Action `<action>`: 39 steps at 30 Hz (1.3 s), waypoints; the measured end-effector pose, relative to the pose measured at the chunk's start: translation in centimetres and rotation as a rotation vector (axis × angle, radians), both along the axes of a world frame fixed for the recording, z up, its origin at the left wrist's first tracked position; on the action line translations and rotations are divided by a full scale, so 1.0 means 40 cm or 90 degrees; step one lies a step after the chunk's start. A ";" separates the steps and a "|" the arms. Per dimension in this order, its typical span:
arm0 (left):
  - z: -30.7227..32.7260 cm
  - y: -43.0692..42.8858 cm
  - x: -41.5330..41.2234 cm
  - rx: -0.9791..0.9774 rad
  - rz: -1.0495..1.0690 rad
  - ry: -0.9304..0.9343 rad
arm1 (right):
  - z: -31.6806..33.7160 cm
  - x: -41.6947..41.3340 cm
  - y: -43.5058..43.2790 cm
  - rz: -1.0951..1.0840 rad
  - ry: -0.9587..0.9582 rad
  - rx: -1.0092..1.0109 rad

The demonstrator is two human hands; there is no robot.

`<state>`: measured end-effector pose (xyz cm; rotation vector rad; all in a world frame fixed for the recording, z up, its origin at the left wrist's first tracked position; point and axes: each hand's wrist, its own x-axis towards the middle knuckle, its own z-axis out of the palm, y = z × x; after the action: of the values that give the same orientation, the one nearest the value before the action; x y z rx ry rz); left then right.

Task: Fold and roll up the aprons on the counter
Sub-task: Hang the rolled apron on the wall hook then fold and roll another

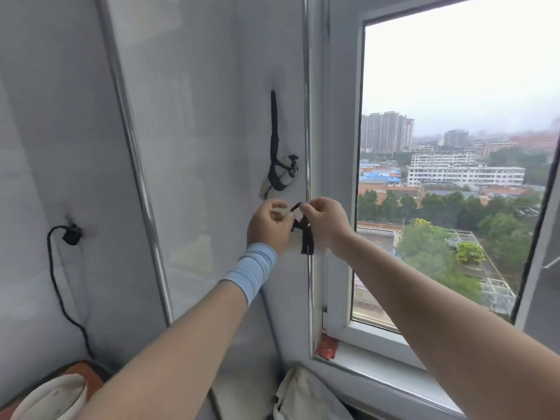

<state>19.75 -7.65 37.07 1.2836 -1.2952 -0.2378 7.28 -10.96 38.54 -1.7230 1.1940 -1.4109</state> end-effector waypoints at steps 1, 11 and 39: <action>0.018 -0.003 0.009 -0.015 0.004 -0.040 | 0.014 0.008 -0.009 -0.009 -0.005 -0.010; 0.302 -0.110 0.153 -0.071 -0.114 -0.051 | 0.327 0.145 -0.096 -0.109 0.064 -0.188; 0.589 -0.450 0.197 -0.087 -0.056 -0.043 | 0.590 0.224 -0.343 -0.296 0.076 -0.185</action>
<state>27.64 -25.65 60.63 1.1289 -1.4032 -0.1654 16.26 -24.69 62.14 -1.8166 1.5954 -1.8485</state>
